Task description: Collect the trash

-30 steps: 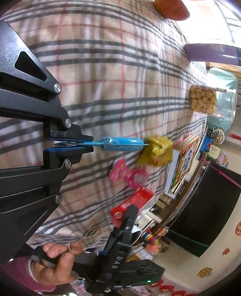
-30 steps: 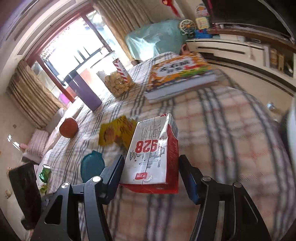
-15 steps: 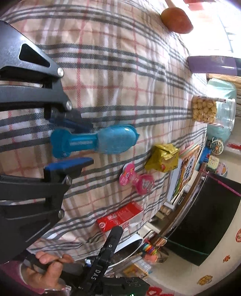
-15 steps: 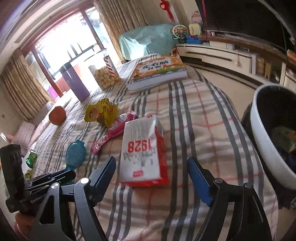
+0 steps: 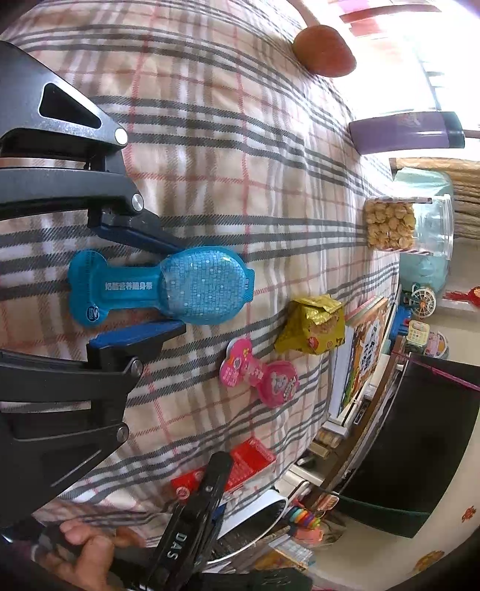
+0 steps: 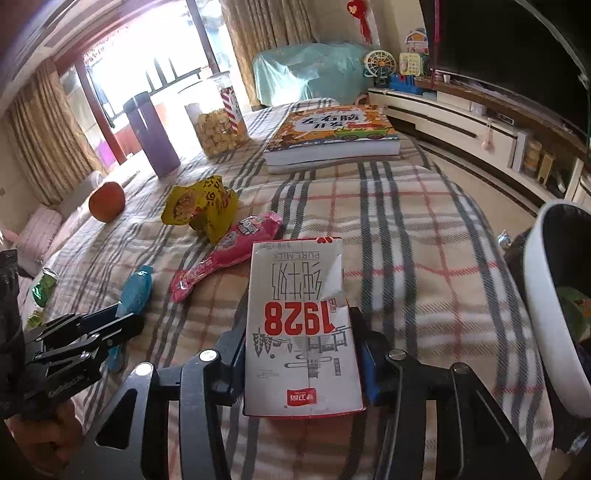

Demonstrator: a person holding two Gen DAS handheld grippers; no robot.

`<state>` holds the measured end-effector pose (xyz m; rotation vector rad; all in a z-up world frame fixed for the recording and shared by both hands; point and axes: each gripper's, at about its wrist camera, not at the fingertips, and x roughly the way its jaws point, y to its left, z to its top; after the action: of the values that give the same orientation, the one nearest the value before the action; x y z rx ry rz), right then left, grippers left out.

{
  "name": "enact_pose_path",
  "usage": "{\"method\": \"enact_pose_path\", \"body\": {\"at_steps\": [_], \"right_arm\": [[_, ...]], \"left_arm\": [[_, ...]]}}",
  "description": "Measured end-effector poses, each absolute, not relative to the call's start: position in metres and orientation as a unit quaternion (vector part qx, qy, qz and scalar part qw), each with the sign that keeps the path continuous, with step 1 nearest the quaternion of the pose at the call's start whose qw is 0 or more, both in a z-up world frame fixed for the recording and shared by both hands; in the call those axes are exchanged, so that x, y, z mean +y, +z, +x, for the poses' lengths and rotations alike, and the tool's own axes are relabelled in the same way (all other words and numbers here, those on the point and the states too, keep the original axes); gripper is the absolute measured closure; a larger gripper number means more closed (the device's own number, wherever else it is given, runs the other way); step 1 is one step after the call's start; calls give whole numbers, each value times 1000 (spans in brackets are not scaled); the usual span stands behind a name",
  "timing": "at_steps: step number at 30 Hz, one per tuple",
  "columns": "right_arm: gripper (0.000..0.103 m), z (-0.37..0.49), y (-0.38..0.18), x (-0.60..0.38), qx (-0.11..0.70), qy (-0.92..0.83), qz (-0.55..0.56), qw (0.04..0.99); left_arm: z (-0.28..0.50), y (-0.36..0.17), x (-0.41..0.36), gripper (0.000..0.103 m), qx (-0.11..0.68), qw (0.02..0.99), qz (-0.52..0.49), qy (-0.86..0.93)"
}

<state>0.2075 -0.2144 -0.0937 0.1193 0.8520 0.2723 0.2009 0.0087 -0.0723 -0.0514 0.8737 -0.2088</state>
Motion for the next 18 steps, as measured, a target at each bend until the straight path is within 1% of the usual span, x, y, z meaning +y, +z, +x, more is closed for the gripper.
{"method": "enact_pose_path", "body": {"at_steps": [5,18], "right_arm": [[54,187,-86,-235,403,135,90,901],[54,143,-70,-292,385,128,143,903]], "left_arm": [[186,-66,-6,68,418,900,-30,-118],[163,-50,-79,68,409,893,-13,-190]]}}
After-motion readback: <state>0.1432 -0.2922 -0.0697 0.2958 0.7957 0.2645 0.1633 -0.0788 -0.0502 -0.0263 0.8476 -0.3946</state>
